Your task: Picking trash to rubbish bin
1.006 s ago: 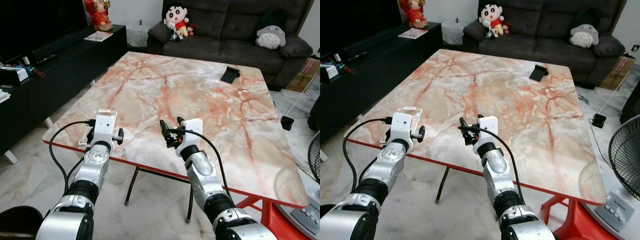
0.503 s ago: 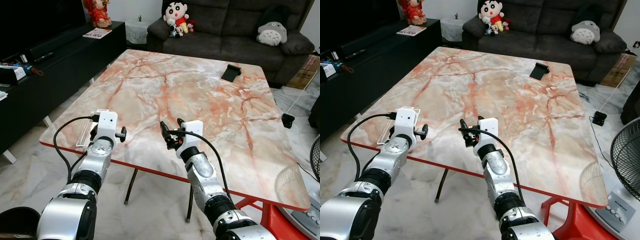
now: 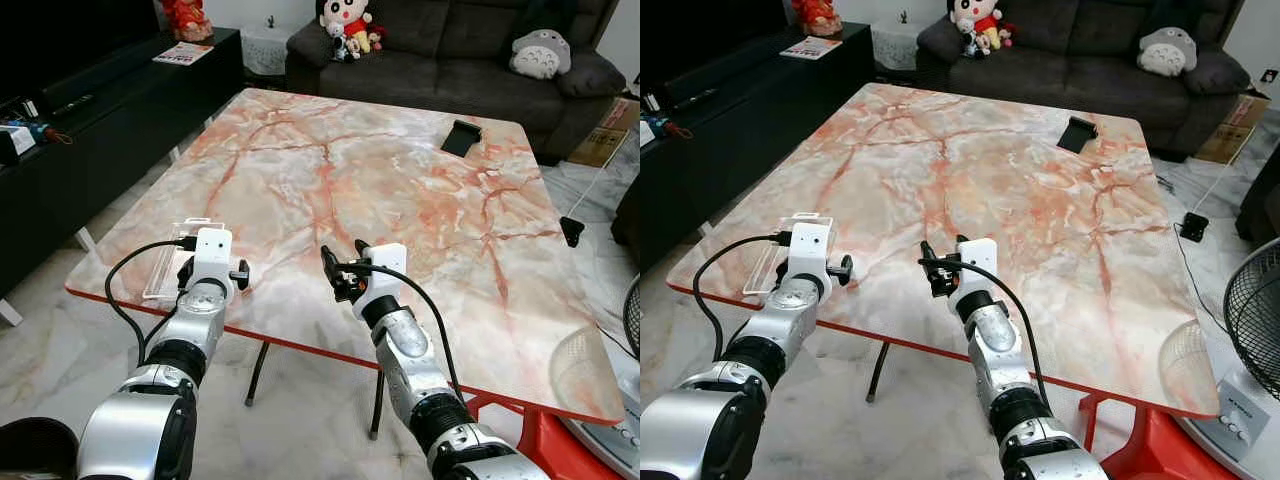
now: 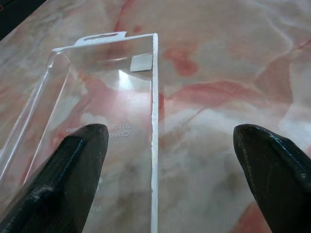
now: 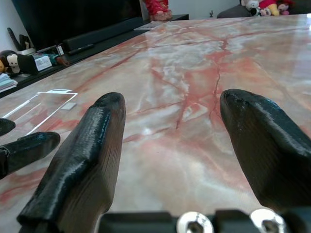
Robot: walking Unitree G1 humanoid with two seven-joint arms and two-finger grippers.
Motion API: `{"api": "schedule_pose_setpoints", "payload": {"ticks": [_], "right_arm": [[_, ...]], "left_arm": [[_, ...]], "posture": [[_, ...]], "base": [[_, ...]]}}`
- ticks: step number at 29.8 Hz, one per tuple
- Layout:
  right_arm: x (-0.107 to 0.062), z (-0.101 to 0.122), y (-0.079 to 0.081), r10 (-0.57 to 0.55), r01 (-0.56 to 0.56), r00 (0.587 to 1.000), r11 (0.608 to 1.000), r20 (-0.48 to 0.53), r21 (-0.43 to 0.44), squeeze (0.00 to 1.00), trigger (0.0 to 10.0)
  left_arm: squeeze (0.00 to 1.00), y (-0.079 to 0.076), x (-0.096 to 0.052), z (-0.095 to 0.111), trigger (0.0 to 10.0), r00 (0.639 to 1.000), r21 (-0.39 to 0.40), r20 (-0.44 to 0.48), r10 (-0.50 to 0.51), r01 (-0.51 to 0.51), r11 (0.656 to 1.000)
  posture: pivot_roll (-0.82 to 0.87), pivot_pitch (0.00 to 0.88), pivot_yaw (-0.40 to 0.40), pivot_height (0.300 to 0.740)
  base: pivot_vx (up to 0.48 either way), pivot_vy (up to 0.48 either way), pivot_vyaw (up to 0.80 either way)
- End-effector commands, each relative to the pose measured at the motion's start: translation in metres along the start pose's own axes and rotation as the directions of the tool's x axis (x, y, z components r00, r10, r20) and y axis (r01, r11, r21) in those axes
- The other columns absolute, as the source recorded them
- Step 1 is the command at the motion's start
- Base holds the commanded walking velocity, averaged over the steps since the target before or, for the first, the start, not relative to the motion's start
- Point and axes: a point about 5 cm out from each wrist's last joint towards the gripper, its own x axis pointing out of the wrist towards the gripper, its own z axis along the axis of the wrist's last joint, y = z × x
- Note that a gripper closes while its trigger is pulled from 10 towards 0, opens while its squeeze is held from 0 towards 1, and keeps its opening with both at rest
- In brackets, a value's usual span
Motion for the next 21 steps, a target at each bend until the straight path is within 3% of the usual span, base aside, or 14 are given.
{"api": "schedule_pose_setpoints", "payload": {"ticks": [1,3,4,5,6,7,8,21], "right_arm": [[0.0009,0.0030,0.0003,0.007,-0.006,1.000,1.000,0.007,-0.012,0.00,10.0],[0.0008,0.0029,0.0003,0.006,-0.006,1.000,1.000,0.007,-0.011,0.00,10.0],[0.0007,0.0028,0.0003,0.006,-0.006,1.000,1.000,0.006,-0.011,0.00,10.0],[0.0006,0.0026,0.0002,0.006,-0.006,1.000,1.000,0.005,-0.011,0.00,10.0],[0.0006,0.0026,0.0002,0.006,-0.006,1.000,1.000,0.005,-0.011,0.00,10.0],[0.0005,0.0025,0.0001,0.007,-0.007,1.000,1.000,0.004,-0.011,0.00,10.0],[0.0004,0.0024,-0.0001,0.008,-0.008,1.000,1.000,0.003,-0.012,0.00,10.0],[0.0015,0.0034,-0.0005,0.010,-0.010,1.000,1.000,0.000,-0.017,0.00,10.0]], "left_arm": [[0.00,0.0030,0.0006,-0.0033,10.0,0.999,-0.015,-0.036,0.016,-0.017,1.000],[0.00,0.0027,0.0004,-0.0056,10.0,0.999,-0.023,-0.048,0.013,-0.015,1.000],[0.00,0.0021,0.0002,-0.0072,6.9,0.998,-0.031,-0.055,0.009,-0.010,0.999],[0.00,0.0015,0.0000,-0.0081,3.2,0.998,-0.045,-0.059,0.004,-0.006,0.999],[0.00,0.0015,0.0000,-0.0081,3.2,0.998,-0.045,-0.059,0.004,-0.006,0.999],[0.00,0.0009,-0.0001,-0.0087,0.7,0.998,-0.058,-0.061,0.000,-0.004,0.998],[0.00,0.0003,-0.0001,-0.0082,0.0,0.998,-0.068,-0.060,0.000,-0.004,0.998],[0.00,0.0008,0.0005,-0.0050,0.0,0.999,-0.078,-0.052,0.003,-0.007,0.997]], "posture": [[-0.02,0.066,-0.045,0.740],[-0.02,0.066,-0.046,0.740],[-0.02,0.066,-0.046,0.740],[-0.03,0.067,-0.047,0.740],[-0.03,0.067,-0.047,0.740],[-0.03,0.067,-0.047,0.740],[-0.03,0.067,-0.047,0.740],[-0.02,0.060,-0.048,0.740]], "base": [[0.000,0.000,0.00],[0.000,0.000,0.00],[0.000,0.000,0.00],[0.000,0.000,0.00],[0.000,0.000,0.00],[0.000,0.000,0.00],[0.000,0.000,0.00],[0.000,0.000,0.00]]}}
